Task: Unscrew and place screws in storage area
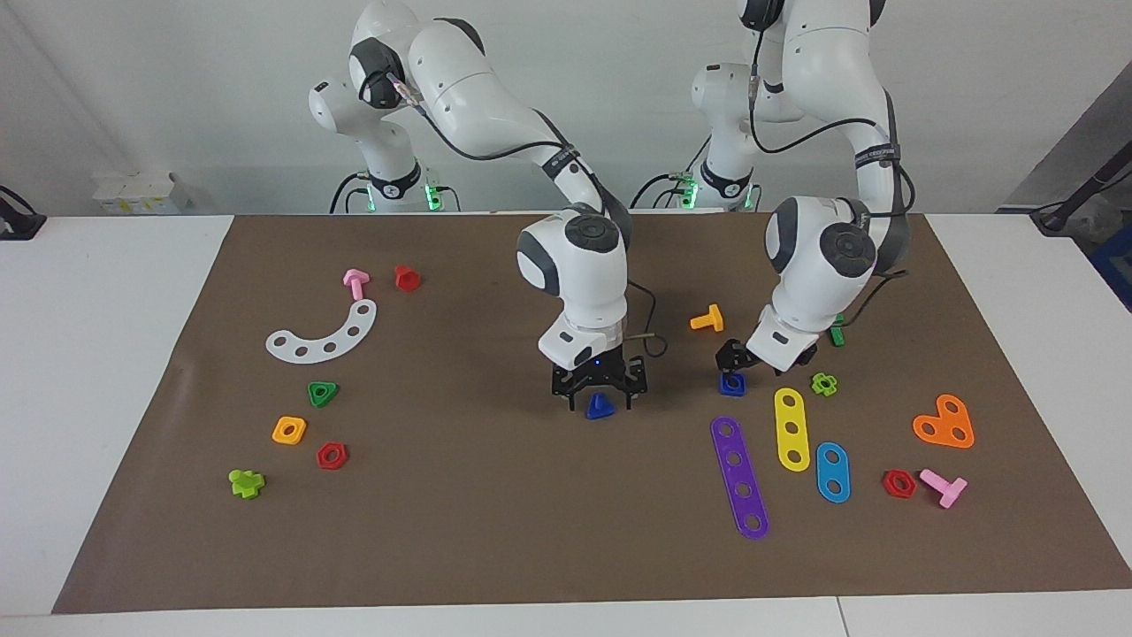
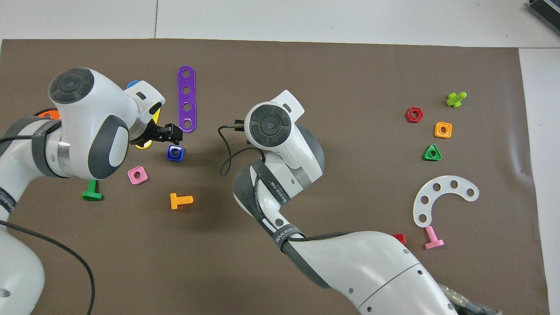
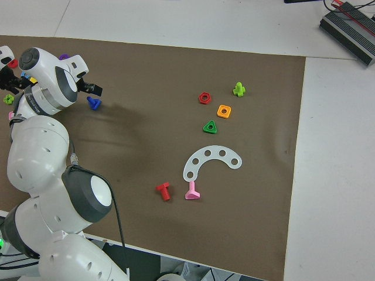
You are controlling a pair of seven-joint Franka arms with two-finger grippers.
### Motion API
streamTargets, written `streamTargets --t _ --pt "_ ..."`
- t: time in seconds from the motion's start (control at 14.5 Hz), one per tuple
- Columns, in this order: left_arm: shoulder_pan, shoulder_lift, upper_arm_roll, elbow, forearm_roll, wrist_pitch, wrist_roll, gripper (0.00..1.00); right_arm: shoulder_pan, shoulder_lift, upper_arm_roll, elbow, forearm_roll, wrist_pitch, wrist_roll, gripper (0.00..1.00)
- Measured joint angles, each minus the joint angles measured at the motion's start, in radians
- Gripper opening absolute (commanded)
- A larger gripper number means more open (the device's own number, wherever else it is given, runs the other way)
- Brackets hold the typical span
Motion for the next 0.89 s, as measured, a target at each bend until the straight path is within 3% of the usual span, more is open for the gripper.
streamTargets --t 0.21,0.55,0.83,0.89 --pt "0.087 -0.019 0.006 0.084 0.000 -0.135 0.124 1.00 0.011 0.000 0.001 -0.040 0.000 0.047 -0.028 0.61" --pt "0.209 -0.071 0.009 0.142 0.014 -0.233 0.237 1.00 0.010 -0.001 -0.001 -0.062 -0.001 0.079 -0.052 0.46" --pt "0.226 -0.078 0.009 0.316 0.035 -0.424 0.237 1.00 0.010 -0.001 -0.001 -0.063 -0.001 0.079 -0.061 0.45" --pt "0.226 -0.078 0.009 0.349 0.038 -0.458 0.237 1.00 0.010 -0.001 -0.001 -0.063 -0.001 0.079 -0.061 0.29"
